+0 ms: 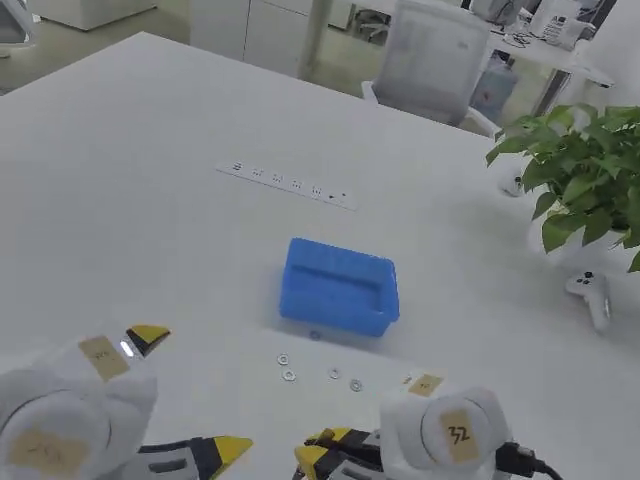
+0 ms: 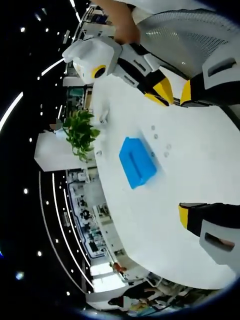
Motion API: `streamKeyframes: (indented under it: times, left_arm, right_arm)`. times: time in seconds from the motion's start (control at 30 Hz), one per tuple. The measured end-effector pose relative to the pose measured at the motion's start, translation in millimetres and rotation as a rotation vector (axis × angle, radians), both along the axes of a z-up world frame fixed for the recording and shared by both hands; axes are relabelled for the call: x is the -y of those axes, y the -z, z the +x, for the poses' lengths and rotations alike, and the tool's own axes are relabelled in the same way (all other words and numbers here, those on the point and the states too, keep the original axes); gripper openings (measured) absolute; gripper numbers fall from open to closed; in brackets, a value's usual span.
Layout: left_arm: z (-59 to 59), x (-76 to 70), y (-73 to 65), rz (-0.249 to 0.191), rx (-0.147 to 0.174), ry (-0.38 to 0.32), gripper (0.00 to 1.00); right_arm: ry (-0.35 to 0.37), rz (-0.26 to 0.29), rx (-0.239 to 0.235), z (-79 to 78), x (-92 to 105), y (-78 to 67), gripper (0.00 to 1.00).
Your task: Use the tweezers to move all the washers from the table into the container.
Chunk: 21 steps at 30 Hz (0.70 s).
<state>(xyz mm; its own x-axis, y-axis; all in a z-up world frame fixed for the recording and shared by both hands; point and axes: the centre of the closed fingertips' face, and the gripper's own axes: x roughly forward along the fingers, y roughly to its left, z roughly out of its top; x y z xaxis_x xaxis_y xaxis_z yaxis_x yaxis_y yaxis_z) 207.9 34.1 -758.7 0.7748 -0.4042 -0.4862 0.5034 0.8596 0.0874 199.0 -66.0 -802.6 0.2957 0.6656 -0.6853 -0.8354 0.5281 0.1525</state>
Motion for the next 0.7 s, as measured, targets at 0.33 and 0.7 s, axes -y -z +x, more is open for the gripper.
streamKeyframes:
  times: [0.33,0.7]
  left_arm:
    - [3.7,-4.9,8.3,0.015,-0.007,-0.016,0.83]
    - [4.1,-6.9,11.7,0.018,-0.023,-0.015,0.81]
  right_arm:
    - [0.101,0.080,0.052,48.0,-3.8,-36.1,0.02]
    - [0.167,0.052,0.092,96.4,-18.0,-20.7,0.02]
